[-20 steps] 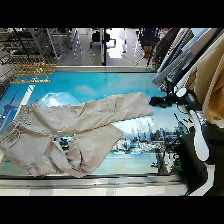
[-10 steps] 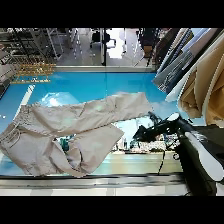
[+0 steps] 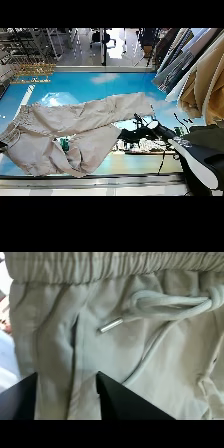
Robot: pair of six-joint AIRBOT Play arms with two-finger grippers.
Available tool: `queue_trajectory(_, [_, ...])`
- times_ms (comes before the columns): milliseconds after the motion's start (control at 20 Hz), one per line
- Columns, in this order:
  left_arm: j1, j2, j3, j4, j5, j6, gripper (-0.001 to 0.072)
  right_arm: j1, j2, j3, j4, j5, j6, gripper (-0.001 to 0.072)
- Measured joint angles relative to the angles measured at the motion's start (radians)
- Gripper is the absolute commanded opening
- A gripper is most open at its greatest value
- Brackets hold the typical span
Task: Fold the clothes and pants, and hang the long-sleeved shirts on hangers.
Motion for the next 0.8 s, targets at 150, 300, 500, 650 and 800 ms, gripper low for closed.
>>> queue_trajectory(150, [-0.002,-0.018,-0.001,-0.055,0.015,0.018,0.0012,0.071,-0.056,0.047,0.018,-0.077,0.027,0.0013])
queue_trajectory(300, [0.003,-0.022,-0.001,-0.115,0.014,0.048,0.001,0.108,-0.056,0.092,-0.03,-0.101,0.032,0.0012])
queue_trajectory(500, [0.018,0.003,0.0,-0.183,0.007,0.101,0.0011,0.121,0.173,0.119,-0.352,0.044,0.163,0.0011])
queue_trajectory(650, [0.027,0.031,0.0,-0.203,0.006,0.128,0.0011,0.138,0.502,0.126,-0.661,0.262,0.378,0.0011])
queue_trajectory(800, [0.027,0.057,0.0,-0.19,0.007,0.141,0.0146,0.163,0.803,0.129,-0.825,0.321,0.581,0.0011])
